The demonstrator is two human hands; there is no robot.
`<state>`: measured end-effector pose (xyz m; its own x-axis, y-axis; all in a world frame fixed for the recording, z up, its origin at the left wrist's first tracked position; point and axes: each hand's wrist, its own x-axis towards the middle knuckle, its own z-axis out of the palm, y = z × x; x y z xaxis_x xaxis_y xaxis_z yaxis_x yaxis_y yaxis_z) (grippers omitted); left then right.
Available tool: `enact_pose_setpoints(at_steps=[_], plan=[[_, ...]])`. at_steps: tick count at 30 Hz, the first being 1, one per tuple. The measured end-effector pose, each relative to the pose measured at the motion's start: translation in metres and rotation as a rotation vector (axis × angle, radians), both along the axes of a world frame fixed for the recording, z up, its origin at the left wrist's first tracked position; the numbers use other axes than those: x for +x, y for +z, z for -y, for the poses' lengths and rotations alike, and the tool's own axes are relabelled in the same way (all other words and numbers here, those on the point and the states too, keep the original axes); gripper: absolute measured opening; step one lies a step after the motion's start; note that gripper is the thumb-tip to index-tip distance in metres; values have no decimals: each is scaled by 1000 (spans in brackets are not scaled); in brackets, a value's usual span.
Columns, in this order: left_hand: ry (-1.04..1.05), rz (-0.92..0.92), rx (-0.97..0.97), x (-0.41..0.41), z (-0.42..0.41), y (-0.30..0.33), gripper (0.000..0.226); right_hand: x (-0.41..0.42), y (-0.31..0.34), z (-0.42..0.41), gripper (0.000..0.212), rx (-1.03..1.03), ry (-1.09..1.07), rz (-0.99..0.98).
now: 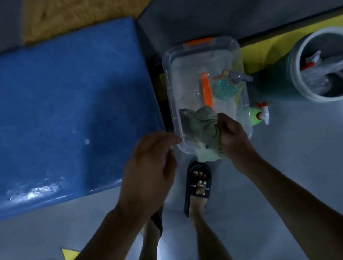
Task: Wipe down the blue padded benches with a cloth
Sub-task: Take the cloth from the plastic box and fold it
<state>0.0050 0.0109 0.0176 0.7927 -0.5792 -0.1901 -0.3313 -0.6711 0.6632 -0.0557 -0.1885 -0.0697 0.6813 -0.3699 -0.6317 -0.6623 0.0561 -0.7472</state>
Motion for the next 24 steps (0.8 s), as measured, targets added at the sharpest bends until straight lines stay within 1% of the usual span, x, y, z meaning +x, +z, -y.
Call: enact_pose_setpoints(at_steps=[2,4,6,8,9,12,15,18,20,24], plan=[[291,-315,-82,3,1,17,17,-5,40,1,15,82,-66,47],[500,-615,-184,8,5,28,6,-7,79,-3,12,178,-122,118],[573,-811,-287,10,16,44,16,-7,113,-12,14,215,-119,187],[584,-926,-418,8,28,62,30,-8,137,-25,19,219,-35,242],[600,-943,-458,6,33,71,32,-8,146,-31,24,231,19,266],[668,-832,-416,3,37,84,30,-11,158,-49,42,264,92,314],[710,-810,-461,-1,25,88,33,-11,165,-65,41,229,27,311],[652,-812,-530,-8,5,97,36,-5,173,-85,47,191,-50,241],[673,-874,-587,-10,-6,99,36,3,173,-99,44,102,-43,202],[832,-1031,-746,-4,-30,98,37,21,170,-117,14,82,-110,188]])
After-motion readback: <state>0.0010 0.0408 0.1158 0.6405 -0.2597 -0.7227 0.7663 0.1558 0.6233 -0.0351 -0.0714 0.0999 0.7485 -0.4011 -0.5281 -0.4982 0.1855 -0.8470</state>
